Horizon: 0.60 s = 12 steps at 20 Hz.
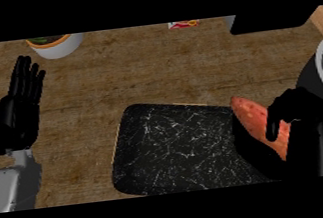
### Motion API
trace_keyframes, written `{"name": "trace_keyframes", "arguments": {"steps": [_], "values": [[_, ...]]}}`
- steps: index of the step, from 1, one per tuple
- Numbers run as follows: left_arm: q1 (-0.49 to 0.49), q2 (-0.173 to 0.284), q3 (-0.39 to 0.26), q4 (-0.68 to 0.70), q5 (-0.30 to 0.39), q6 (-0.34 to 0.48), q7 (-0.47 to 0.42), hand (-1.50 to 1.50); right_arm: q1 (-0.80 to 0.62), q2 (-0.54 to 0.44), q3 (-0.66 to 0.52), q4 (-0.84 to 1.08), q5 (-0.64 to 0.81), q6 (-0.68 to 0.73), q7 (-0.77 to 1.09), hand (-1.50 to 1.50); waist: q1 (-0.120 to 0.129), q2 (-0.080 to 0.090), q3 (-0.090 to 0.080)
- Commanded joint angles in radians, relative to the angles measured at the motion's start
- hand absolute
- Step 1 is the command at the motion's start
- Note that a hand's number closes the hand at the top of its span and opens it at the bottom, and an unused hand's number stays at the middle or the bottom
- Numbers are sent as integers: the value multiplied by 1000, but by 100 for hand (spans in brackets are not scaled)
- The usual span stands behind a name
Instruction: Pick the sweet potato from the tray and place it in the pot
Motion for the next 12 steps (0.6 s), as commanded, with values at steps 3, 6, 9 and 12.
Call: {"name": "trace_keyframes", "arguments": {"steps": [3, 6, 9, 12], "values": [[-7, -24, -10, 8, -16, 18, -2, 0, 118, -132, -291, -157, -205, 75, -95, 150, 9, 8, 1], [-19, 2, 16, -15, 14, -11, 14, 0, 186, -177, -425, -173, -294, 91, -142, 150, 11, 7, 1], [-27, -1, 15, 20, -5, -3, -3, 0, 207, -218, -634, -77, -467, 14, -265, 150, 11, 8, 2], [-48, -20, -1, 10, -21, 23, 17, 0, 241, -257, -803, 26, -611, -88, -408, 150, 6, 7, 3]]}}
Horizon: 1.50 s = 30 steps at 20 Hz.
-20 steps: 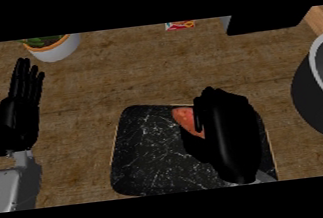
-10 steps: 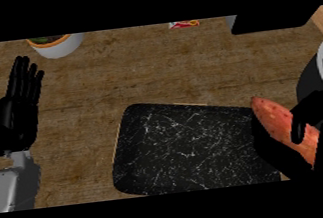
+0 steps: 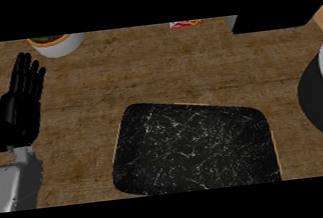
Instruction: Pick the sweet potato from the tray and place it in the pot
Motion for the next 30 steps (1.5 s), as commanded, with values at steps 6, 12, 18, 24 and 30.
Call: {"name": "trace_keyframes", "arguments": {"steps": [6, 12, 18, 24, 30], "values": [[-4, -6, 6, 39, -10, -9, -35, 0, 16, -147, -386, 399, -359, -139, -409, 150, 9, 1, 0], [-12, -15, 0, 13, -11, -11, -6, 0, -70, -186, -389, 679, -308, -221, -553, 150, 14, 1, -1], [-54, -39, -6, 68, -33, 9, -34, 0, -98, -227, -367, 908, -267, -234, -627, 150, 13, 3, -1], [-2, -28, -10, 42, -22, -27, -42, 0, -225, -203, -374, 1097, -429, -76, -615, -150, 26, 5, 0], [-26, 17, 26, -14, 7, -34, 41, 0, -227, -212, -384, 1134, -484, -95, -807, -150, 23, 1, 0]]}}
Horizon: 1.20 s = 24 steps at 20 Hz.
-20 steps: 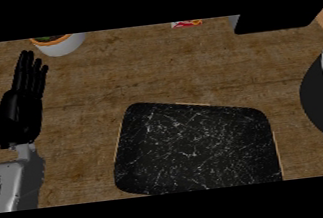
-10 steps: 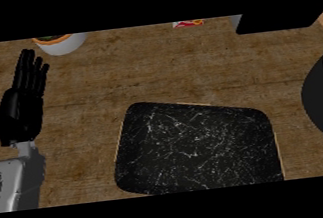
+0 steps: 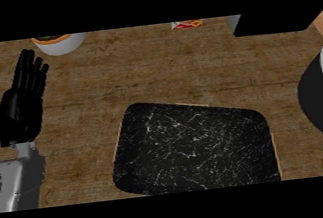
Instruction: Pick the sweet potato from the tray and place it in the pot
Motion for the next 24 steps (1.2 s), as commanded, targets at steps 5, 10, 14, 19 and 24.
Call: {"name": "trace_keyframes", "arguments": {"steps": [5, 10, 14, 19, 24], "values": [[61, 0, -1, -30, 10, -23, -12, 0, -43, 97, -101, 6, -203, -23, -128, -150, 1, 5, 24], [7, 3, 9, -15, 4, -1, 12, 0, -94, 79, -226, -15, -371, 61, -16, -150, -13, 4, 23], [37, -3, 13, -45, 15, -2, 24, 0, -59, 9, -335, 37, -496, 134, -47, -150, -9, 4, 23], [49, -10, -3, -51, -4, -3, 11, 0, -76, -73, -413, 188, -572, 129, -127, -150, -2, 7, 24], [-19, 5, 21, 15, 0, -5, 13, 0, 12, -176, -513, 386, -661, 242, -286, -150, -11, 10, 25]]}}
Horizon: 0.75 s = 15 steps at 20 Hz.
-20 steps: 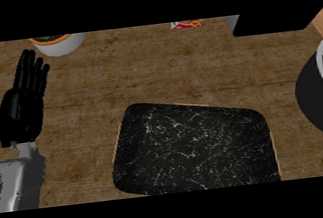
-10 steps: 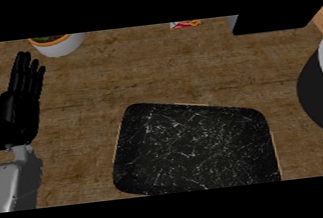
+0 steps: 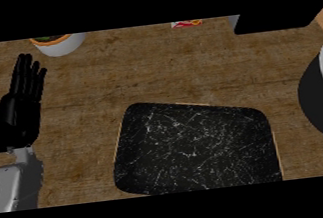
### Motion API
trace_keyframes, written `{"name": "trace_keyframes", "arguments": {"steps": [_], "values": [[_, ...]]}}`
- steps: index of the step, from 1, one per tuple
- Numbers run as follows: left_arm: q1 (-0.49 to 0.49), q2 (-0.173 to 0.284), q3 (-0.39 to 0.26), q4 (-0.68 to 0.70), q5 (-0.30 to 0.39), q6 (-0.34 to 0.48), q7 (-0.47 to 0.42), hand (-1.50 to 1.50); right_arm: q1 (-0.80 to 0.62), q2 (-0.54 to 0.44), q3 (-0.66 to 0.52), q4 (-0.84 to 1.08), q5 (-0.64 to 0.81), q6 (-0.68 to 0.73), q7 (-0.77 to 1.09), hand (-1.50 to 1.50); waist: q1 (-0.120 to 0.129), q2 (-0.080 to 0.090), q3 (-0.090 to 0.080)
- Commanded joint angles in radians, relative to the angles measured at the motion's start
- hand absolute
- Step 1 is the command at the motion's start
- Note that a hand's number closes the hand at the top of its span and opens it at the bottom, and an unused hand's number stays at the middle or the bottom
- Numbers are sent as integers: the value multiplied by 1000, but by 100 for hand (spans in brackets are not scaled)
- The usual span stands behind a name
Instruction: Pick the sweet potato from the tray and place it in the pot
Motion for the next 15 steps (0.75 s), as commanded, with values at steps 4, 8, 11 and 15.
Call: {"name": "trace_keyframes", "arguments": {"steps": [4, 8, 11, 15], "values": [[-60, 17, 21, 43, 16, -14, 31, 0, 39, -182, -65, 321, -51, 71, -210, -150, 5, 3, 2], [-45, -21, -21, 1, -33, 36, 30, 0, 98, -286, -103, 464, -89, 175, -272, -150, 2, 2, 3], [3, -10, -12, -31, -5, -7, 22, 0, 102, -348, -97, 527, -98, 189, -312, -150, 5, 1, 3], [11, -20, 1, 20, -6, -5, -25, 0, 146, -393, -108, 653, -88, 215, -412, -150, 6, 3, 5]]}}
